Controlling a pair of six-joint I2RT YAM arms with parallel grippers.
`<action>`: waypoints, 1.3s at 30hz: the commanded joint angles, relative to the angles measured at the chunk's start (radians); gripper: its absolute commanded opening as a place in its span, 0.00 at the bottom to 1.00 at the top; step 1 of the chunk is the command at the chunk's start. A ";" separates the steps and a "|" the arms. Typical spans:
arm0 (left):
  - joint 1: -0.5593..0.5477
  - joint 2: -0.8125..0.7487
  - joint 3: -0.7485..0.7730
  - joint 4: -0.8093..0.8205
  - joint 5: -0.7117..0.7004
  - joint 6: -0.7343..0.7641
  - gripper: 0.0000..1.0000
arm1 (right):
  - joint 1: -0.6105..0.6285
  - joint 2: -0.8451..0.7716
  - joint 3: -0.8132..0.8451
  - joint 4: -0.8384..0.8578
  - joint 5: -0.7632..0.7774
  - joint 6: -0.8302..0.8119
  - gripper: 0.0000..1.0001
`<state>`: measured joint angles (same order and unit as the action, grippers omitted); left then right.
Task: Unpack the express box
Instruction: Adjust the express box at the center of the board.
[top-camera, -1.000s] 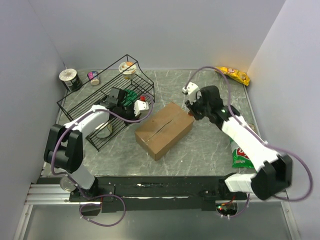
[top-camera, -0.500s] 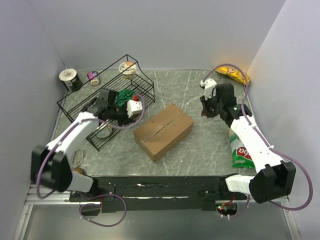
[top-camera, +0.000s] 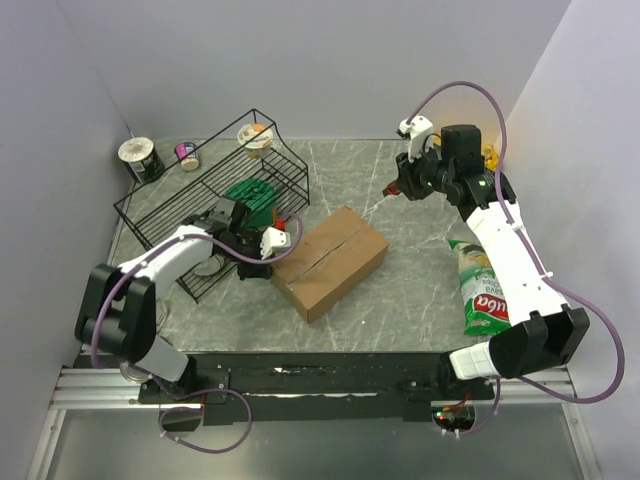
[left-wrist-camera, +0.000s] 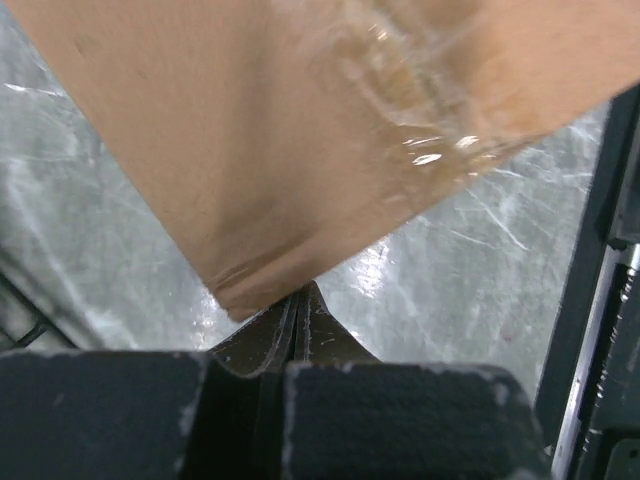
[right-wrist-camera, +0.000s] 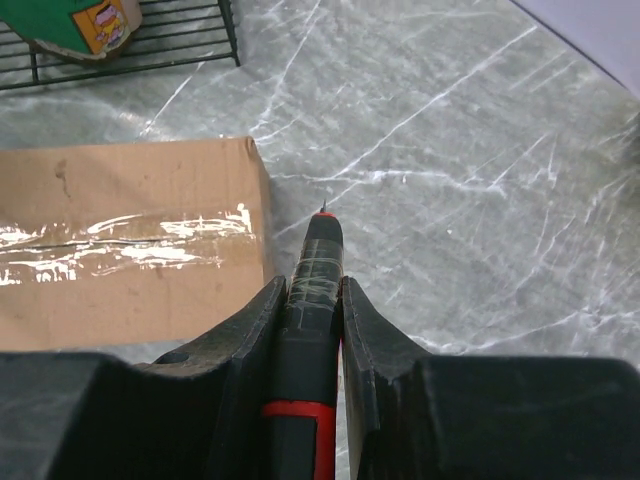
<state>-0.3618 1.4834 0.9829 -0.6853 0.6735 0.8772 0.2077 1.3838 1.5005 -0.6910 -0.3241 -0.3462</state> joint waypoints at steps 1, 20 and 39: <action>-0.003 0.086 0.066 0.122 0.034 -0.049 0.01 | -0.017 -0.020 0.044 0.008 0.003 -0.011 0.00; -0.085 0.376 0.384 0.494 -0.098 -0.472 0.28 | -0.203 -0.181 -0.192 0.099 0.068 0.069 0.00; -0.034 -0.012 0.019 0.446 -0.115 -0.475 0.43 | -0.119 -0.078 -0.394 0.159 0.100 -0.099 0.00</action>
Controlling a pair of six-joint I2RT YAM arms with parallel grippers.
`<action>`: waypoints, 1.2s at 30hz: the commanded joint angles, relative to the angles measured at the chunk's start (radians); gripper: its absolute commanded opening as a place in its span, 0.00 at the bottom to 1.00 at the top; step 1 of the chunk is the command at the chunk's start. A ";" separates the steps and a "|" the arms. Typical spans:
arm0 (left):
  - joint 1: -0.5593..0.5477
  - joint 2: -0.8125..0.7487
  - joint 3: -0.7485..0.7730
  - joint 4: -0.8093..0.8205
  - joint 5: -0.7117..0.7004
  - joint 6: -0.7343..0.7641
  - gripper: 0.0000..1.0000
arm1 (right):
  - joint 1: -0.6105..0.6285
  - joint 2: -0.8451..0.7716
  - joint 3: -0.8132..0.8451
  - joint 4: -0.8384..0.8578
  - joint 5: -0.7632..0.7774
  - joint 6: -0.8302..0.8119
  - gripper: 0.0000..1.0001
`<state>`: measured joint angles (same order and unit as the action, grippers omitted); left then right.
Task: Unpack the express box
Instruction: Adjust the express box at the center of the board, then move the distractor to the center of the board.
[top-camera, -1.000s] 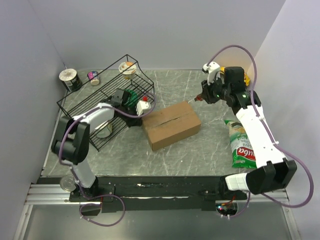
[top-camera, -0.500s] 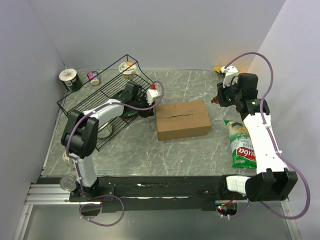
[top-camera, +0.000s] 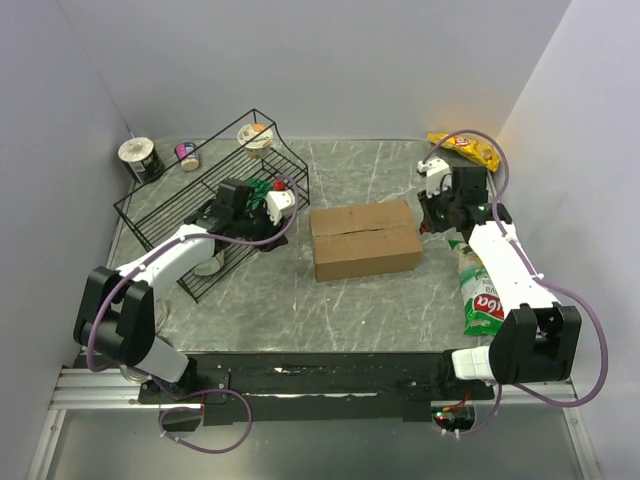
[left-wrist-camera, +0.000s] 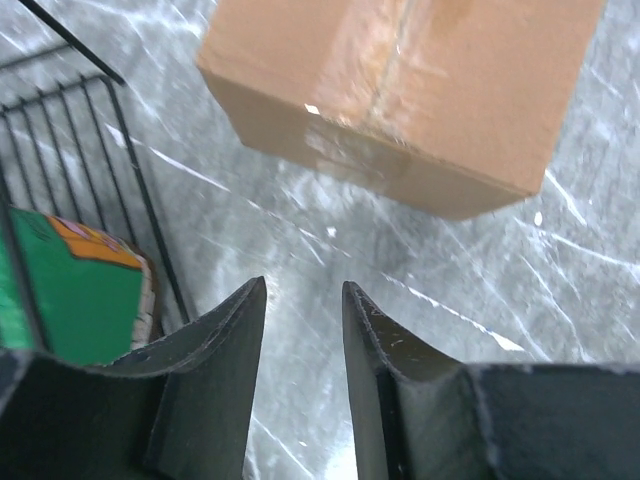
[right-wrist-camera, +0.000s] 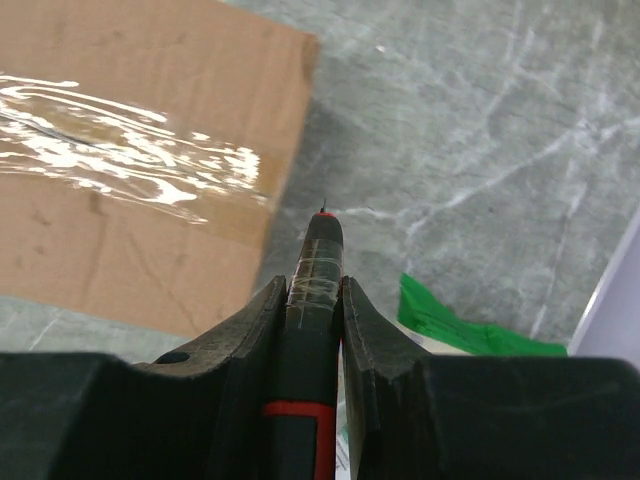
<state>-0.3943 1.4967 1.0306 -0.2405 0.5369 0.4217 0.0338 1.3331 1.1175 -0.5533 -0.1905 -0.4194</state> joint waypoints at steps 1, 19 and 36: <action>-0.002 -0.027 -0.035 0.001 0.024 -0.018 0.43 | 0.072 -0.043 -0.025 0.001 -0.035 -0.019 0.00; 0.037 -0.116 -0.056 -0.043 0.092 -0.134 0.65 | 0.034 -0.127 0.223 -0.183 -0.047 0.021 0.00; 0.051 -0.171 -0.162 0.217 0.024 -0.837 0.95 | 0.199 -0.062 0.456 -0.145 -0.181 -0.007 0.00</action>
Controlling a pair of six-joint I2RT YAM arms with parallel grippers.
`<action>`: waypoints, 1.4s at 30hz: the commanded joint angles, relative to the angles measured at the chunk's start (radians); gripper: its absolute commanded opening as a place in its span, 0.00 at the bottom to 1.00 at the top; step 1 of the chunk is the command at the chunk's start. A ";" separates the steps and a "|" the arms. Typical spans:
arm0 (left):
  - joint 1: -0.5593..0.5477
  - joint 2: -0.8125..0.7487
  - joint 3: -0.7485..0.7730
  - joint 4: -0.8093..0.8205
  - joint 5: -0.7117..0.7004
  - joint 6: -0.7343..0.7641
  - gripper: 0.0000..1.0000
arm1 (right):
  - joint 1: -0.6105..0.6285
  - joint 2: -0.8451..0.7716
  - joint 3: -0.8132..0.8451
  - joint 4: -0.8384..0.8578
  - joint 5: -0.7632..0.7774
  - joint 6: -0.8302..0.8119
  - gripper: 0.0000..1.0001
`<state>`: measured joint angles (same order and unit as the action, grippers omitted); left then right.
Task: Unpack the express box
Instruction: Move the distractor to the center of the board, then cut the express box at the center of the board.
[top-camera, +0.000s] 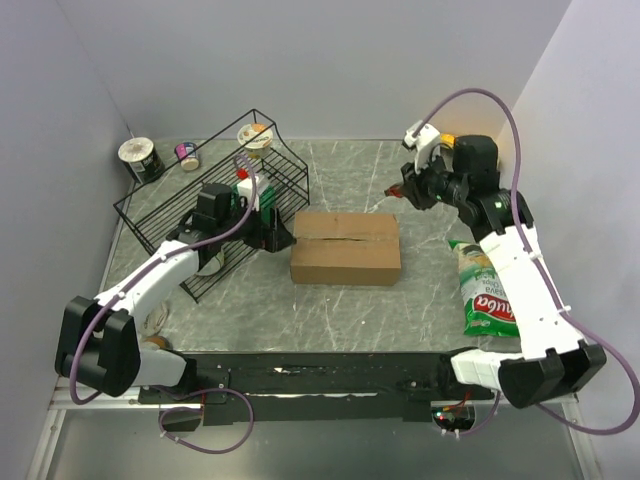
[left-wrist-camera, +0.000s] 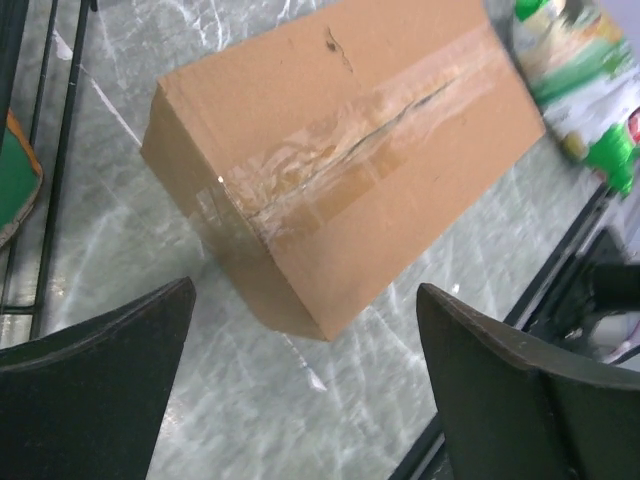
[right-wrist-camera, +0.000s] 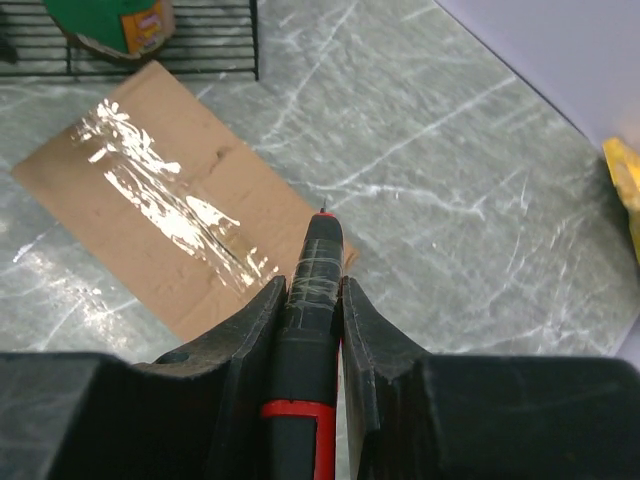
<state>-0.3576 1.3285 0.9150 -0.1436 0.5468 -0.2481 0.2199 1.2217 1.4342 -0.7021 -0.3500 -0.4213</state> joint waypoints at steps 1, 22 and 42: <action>0.040 0.000 -0.060 0.136 0.037 -0.183 0.93 | 0.012 0.065 0.162 -0.003 -0.029 0.009 0.00; 0.171 0.126 -0.036 0.129 0.266 0.036 0.92 | 0.113 0.260 0.259 0.061 -0.176 0.032 0.00; 0.086 0.330 -0.143 0.479 0.400 -0.321 0.88 | 0.179 0.346 0.302 -0.005 -0.440 -0.236 0.00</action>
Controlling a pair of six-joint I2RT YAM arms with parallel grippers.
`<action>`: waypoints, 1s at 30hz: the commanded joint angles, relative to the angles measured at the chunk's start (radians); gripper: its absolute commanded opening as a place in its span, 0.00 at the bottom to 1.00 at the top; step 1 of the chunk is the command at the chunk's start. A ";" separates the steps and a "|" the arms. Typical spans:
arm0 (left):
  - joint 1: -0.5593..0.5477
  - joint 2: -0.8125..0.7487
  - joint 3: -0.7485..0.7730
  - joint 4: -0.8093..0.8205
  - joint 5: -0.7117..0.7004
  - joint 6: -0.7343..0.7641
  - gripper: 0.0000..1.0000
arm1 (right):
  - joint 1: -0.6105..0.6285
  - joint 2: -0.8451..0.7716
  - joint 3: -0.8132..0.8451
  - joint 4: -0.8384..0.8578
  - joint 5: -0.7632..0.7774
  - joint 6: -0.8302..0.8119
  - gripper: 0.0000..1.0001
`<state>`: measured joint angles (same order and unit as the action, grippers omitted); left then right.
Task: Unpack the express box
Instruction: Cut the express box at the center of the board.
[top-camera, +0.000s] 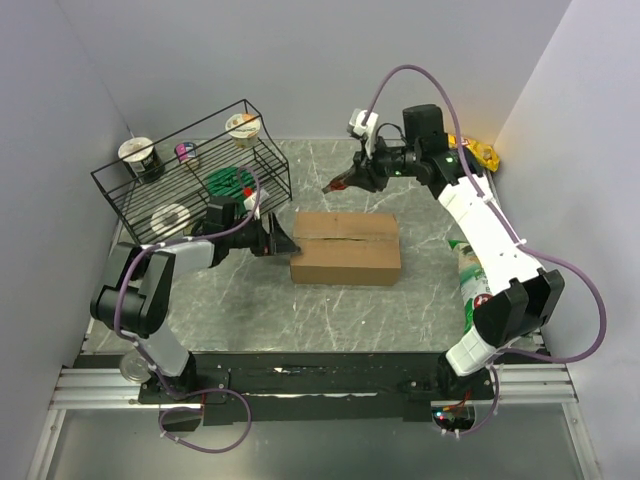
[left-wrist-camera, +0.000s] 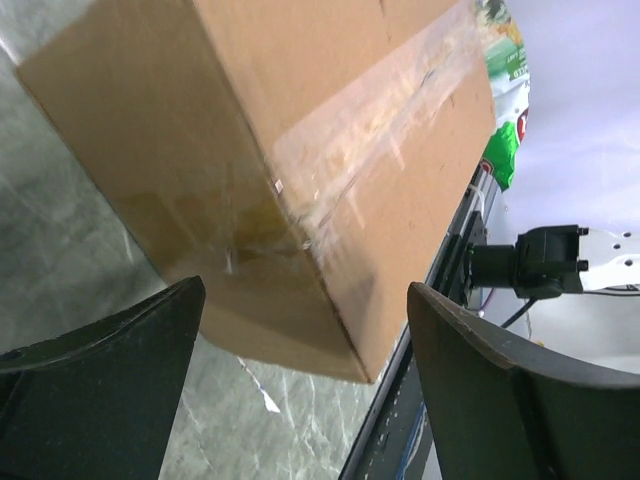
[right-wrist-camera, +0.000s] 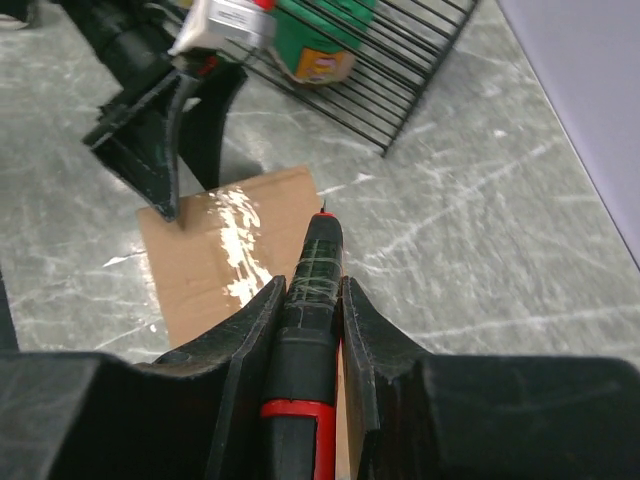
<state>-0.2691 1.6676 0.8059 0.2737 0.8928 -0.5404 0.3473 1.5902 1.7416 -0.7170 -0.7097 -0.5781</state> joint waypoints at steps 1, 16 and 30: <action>-0.002 -0.006 -0.043 0.068 0.051 -0.036 0.87 | 0.076 -0.013 -0.004 -0.019 -0.089 -0.091 0.00; -0.001 0.095 -0.024 0.045 0.026 -0.046 0.86 | 0.171 0.088 -0.002 -0.119 -0.085 -0.354 0.00; -0.001 0.109 -0.030 0.025 0.014 -0.020 0.86 | 0.199 0.090 -0.073 -0.023 -0.102 -0.348 0.00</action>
<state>-0.2649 1.7485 0.7803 0.3172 0.9478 -0.5987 0.5285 1.7008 1.6970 -0.8196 -0.8055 -0.9325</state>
